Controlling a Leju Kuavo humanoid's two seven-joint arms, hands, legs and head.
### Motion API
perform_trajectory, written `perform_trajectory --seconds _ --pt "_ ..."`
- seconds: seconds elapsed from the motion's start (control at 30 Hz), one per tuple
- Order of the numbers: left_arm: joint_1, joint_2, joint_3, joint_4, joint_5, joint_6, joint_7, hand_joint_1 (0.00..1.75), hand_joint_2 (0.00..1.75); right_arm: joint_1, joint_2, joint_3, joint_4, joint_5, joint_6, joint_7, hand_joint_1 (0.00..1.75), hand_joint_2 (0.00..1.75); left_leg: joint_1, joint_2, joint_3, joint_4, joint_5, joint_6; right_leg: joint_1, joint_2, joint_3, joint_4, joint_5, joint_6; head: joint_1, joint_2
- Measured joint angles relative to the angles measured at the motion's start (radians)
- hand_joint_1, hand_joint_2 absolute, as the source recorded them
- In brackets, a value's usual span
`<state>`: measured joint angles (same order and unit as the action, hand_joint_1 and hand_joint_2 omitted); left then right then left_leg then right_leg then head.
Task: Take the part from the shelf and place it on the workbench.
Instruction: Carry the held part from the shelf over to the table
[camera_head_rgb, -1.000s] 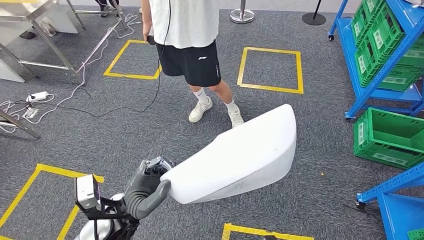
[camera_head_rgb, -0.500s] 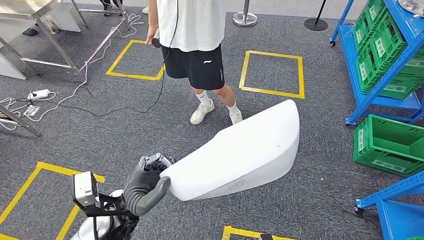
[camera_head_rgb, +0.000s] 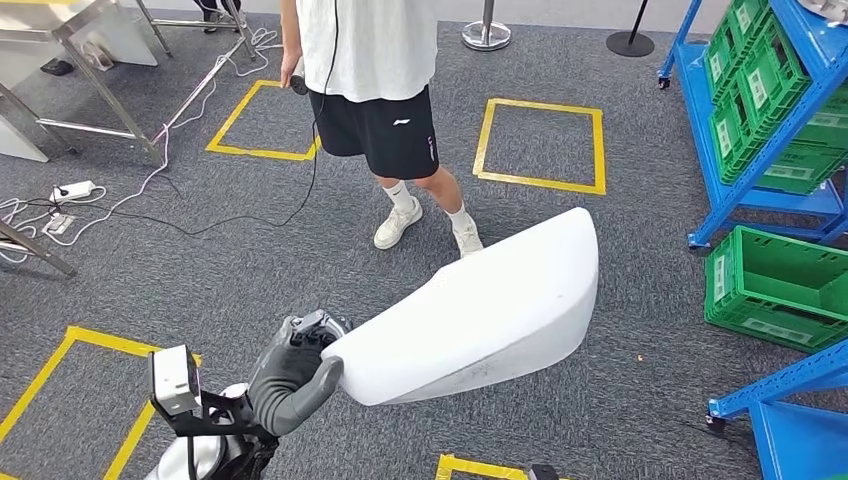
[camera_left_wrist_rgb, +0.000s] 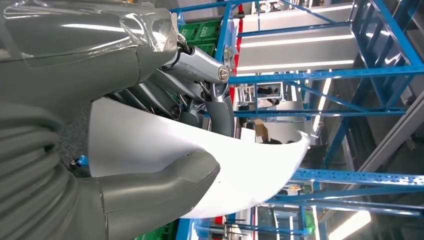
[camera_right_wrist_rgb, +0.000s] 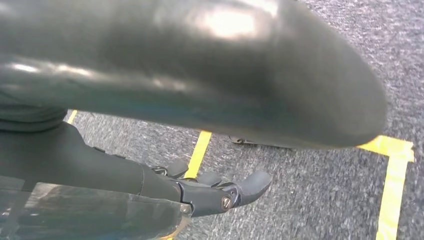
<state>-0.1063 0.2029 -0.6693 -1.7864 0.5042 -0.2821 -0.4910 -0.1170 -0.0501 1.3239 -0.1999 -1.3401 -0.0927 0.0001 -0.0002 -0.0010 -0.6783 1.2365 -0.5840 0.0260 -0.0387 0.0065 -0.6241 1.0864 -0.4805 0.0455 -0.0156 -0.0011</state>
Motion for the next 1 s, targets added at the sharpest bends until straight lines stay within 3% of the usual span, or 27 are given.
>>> perform_trajectory --seconds 0.07,0.1,0.13,0.2,0.23,0.33,0.4,0.47,0.53,0.6,0.63,0.7,0.73,0.8,0.9,0.93,1.0 --pt "0.002 0.0 0.0 0.0 0.0 0.001 0.0 1.75 1.75 -0.001 -0.002 0.0 0.0 0.0 0.0 0.0 0.0 0.0 0.004 0.0 -0.056 0.103 -0.031 0.001 0.006 0.0 0.0 0.0 -0.001 -0.001 0.0 0.0" --pt "0.002 0.001 0.0 0.0 0.0 0.001 0.0 1.75 1.75 -0.001 -0.002 0.0 0.0 0.0 0.0 0.0 0.0 0.0 0.004 -0.001 -0.064 0.109 -0.021 0.005 0.009 0.0 0.001 0.0 -0.002 -0.002 0.0 0.0" --pt "0.002 0.001 0.0 0.0 0.0 0.001 0.0 1.75 1.75 -0.001 -0.003 0.0 0.0 0.0 0.0 0.0 0.0 0.0 0.002 -0.001 -0.054 0.078 0.007 0.012 0.011 0.001 0.002 0.0 -0.003 -0.003 0.0 0.0" --pt "0.002 0.001 0.001 -0.002 0.0 0.001 0.0 1.75 1.75 -0.002 -0.002 -0.002 0.0 0.0 -0.002 0.0 0.0 0.0 -0.007 -0.001 0.006 -0.056 0.079 0.03 0.012 0.004 0.008 -0.003 -0.004 -0.005 0.001 0.0" --pt "0.002 0.001 0.001 -0.003 0.0 0.001 0.0 1.75 1.75 -0.002 0.0 -0.003 0.0 0.001 -0.003 -0.001 0.0 0.0 -0.012 -0.001 0.033 -0.112 0.101 0.037 0.012 0.005 0.01 -0.007 -0.004 -0.004 0.001 0.0" --pt "0.001 0.001 0.003 -0.007 0.0 0.0 0.0 1.75 1.75 -0.002 0.009 -0.007 -0.001 0.002 -0.003 -0.001 0.0 0.0 -0.032 0.0 0.062 -0.175 0.113 0.043 0.001 0.004 0.015 -0.021 0.001 0.003 0.0 0.0" --pt "0.0 0.002 0.004 -0.01 0.0 -0.001 0.0 1.75 1.75 -0.002 0.013 -0.009 -0.001 0.002 -0.004 -0.001 0.0 0.0 -0.035 0.0 0.091 -0.22 0.13 0.055 -0.002 0.0 0.019 -0.024 0.0 0.005 0.001 0.0" --pt "-0.002 0.0 0.005 -0.013 0.0 -0.002 -0.001 1.75 1.75 -0.002 0.011 -0.01 -0.001 0.002 -0.004 -0.002 0.0 0.0 -0.032 0.002 0.119 -0.261 0.15 0.069 0.003 -0.003 -0.005 0.03 -0.028 -0.002 0.003 0.0" --pt "-0.002 -0.001 0.003 -0.012 -0.001 -0.003 0.0 1.75 1.75 -0.002 0.007 -0.012 -0.001 0.002 -0.004 -0.002 0.0 0.0 -0.033 0.003 0.123 -0.266 0.154 0.074 0.006 -0.003 -0.067 0.152 -0.074 -0.01 0.005 0.0" --pt "0.0 -0.002 0.001 -0.011 -0.001 -0.003 0.0 1.75 1.75 -0.001 0.002 -0.013 -0.001 0.002 -0.005 -0.002 0.0 0.0 -0.032 0.0 0.122 -0.264 0.152 0.071 0.005 -0.004 -0.11 0.221 -0.086 -0.001 0.006 0.0" --pt "0.001 -0.002 0.0 -0.01 -0.001 -0.003 0.0 1.75 1.75 -0.001 -0.001 -0.014 -0.001 0.004 -0.006 -0.002 0.0 0.0 -0.031 -0.001 0.122 -0.261 0.149 0.067 0.004 -0.004 -0.104 0.201 -0.069 0.01 0.006 0.0" --pt "0.001 -0.002 0.0 -0.008 -0.001 -0.004 0.0 1.75 1.75 -0.003 -0.005 -0.014 -0.001 0.009 -0.008 -0.002 0.0 0.0 -0.027 -0.004 0.119 -0.242 0.136 0.053 -0.002 -0.006 -0.049 0.076 -0.015 0.032 0.007 0.0" --pt "0.001 -0.002 0.0 -0.006 -0.001 -0.005 0.0 1.75 1.75 -0.004 -0.006 -0.014 -0.001 0.013 -0.009 -0.002 0.0 0.0 -0.027 -0.005 0.111 -0.225 0.125 0.044 -0.003 -0.005 -0.022 0.02 0.006 0.033 0.007 0.0" --pt "0.001 -0.002 0.001 -0.005 -0.001 -0.007 0.0 1.75 1.75 -0.006 -0.007 -0.014 -0.001 0.021 -0.009 0.0 0.0 0.0 -0.027 -0.008 0.096 -0.2 0.108 0.032 0.0 -0.004 0.004 -0.028 0.019 0.019 0.006 0.0" --pt "0.001 -0.002 0.001 -0.004 0.0 -0.008 0.0 1.75 1.75 -0.008 -0.007 -0.014 0.0 0.033 -0.004 0.004 0.0 0.0 -0.022 -0.011 0.087 -0.183 0.097 0.024 0.0 -0.008 0.006 -0.028 0.021 0.001 0.004 0.0" --pt "-0.001 -0.002 0.002 -0.004 -0.001 -0.008 0.0 1.75 1.75 -0.009 -0.008 -0.014 0.0 0.036 -0.002 0.006 0.0 0.0 -0.018 -0.011 0.078 -0.162 0.083 0.018 -0.003 -0.011 0.007 -0.029 0.021 -0.003 0.003 0.0" --pt "-0.003 -0.002 0.002 -0.004 -0.003 -0.006 0.002 1.75 1.75 -0.013 -0.009 -0.014 0.0 0.041 0.0 0.008 0.0 0.0 -0.009 -0.006 0.034 -0.068 0.031 0.002 -0.003 -0.018 0.008 -0.03 0.021 -0.008 0.0 0.0"
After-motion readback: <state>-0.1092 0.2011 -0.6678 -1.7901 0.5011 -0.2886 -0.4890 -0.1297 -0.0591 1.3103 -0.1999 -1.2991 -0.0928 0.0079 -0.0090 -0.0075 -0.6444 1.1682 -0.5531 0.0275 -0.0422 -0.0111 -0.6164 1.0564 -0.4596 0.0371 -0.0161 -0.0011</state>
